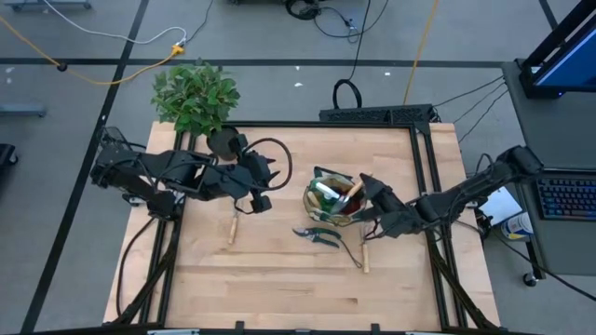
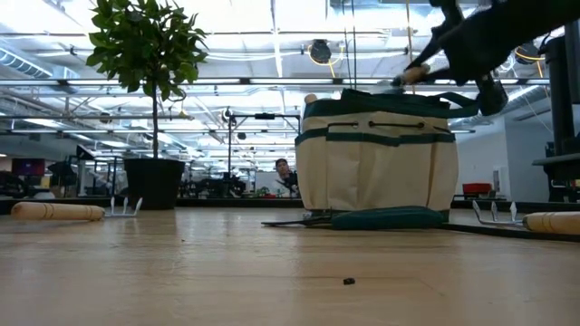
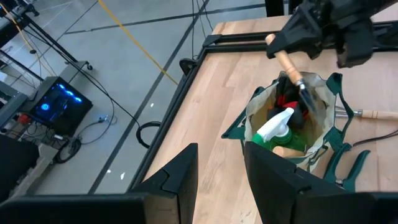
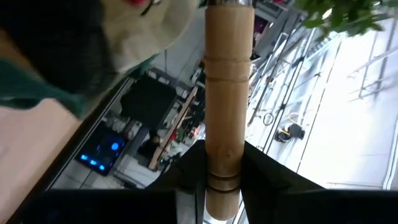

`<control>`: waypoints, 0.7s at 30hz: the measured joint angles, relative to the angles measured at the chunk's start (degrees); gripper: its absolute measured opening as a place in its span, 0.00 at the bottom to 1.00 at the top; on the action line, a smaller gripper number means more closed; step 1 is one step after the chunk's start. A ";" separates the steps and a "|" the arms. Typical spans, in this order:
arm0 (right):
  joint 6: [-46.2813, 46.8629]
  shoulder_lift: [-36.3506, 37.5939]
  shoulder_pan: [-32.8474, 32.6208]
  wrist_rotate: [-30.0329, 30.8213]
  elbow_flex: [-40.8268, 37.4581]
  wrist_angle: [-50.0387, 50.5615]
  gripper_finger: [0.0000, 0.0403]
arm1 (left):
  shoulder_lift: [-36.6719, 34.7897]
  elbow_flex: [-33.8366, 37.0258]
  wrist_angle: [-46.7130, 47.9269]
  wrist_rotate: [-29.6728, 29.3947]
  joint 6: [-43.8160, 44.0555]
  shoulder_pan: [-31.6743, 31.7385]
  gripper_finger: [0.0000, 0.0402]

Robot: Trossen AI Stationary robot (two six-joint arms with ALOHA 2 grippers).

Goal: Pick & Place Garden tools in Gardening bag
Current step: Put the trowel into the gardening bag

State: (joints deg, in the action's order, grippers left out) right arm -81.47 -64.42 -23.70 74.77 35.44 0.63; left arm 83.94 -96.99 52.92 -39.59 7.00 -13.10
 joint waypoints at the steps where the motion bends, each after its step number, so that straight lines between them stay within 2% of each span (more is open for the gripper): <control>1: 0.02 0.00 0.51 0.03 -0.43 -0.02 0.16 | 0.00 0.00 -0.02 0.01 -0.02 0.00 0.34; 7: -0.20 0.02 2.38 -2.00 -1.44 -1.18 0.15 | 0.00 0.00 -0.03 -0.02 -0.66 0.00 0.34; 15: -2.40 0.02 2.27 -11.76 -1.66 -8.70 0.19 | 0.02 0.02 -0.04 -0.33 -0.77 0.00 0.34; 21: -4.05 0.00 2.35 -9.97 -1.66 -9.58 0.18 | 0.04 0.02 -0.04 -0.33 -0.78 0.00 0.34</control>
State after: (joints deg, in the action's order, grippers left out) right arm -85.53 -64.42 -21.35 64.80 33.78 -8.95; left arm 83.99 -96.97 52.88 -39.92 6.22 -13.10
